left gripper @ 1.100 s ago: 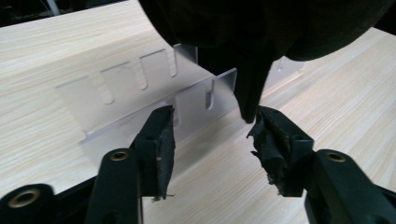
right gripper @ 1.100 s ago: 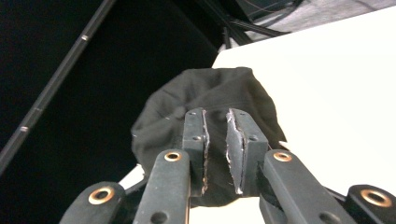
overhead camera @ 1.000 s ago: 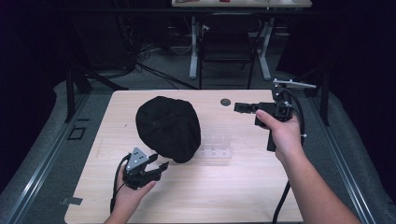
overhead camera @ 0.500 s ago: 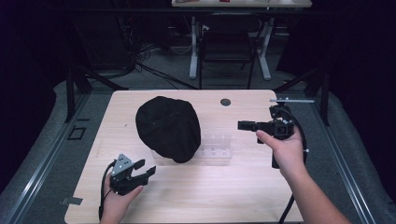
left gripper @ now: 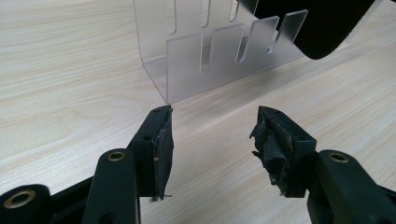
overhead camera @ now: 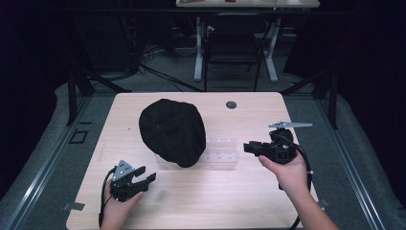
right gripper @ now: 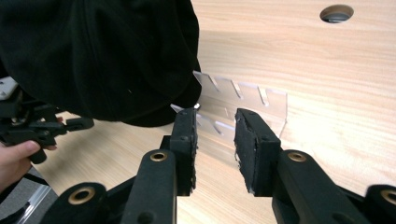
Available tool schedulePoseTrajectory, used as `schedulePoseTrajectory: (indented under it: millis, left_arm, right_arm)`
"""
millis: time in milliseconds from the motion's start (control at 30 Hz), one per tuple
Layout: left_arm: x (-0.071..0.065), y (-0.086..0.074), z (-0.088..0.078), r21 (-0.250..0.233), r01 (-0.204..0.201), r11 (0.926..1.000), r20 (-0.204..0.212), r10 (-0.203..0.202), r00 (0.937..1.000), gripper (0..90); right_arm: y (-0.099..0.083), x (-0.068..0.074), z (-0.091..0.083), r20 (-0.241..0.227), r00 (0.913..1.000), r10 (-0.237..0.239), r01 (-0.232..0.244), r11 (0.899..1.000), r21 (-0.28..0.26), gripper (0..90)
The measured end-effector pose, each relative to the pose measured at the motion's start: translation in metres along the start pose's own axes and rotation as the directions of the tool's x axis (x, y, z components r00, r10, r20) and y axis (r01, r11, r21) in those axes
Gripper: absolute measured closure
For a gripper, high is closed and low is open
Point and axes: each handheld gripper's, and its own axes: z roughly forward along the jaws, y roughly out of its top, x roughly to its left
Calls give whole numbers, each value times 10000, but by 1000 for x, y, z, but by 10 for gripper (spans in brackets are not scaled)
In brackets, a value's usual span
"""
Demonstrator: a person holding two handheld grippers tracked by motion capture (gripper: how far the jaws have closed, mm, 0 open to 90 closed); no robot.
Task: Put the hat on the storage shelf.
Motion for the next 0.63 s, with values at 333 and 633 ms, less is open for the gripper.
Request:
schedulePoseTrajectory:
  millis: [333,633]
  left_arm:
    - [-3,-1,3,90,-61,9999,47,61,10000,491]
    - [-6,0,4,-39,-79,10000,180,79,9998,467]
  right_arm:
    - [-39,-10,10,948,9939,-554,569,9983,-134,666]
    - [-69,-18,16,1538,9849,-793,843,9961,-259,650]
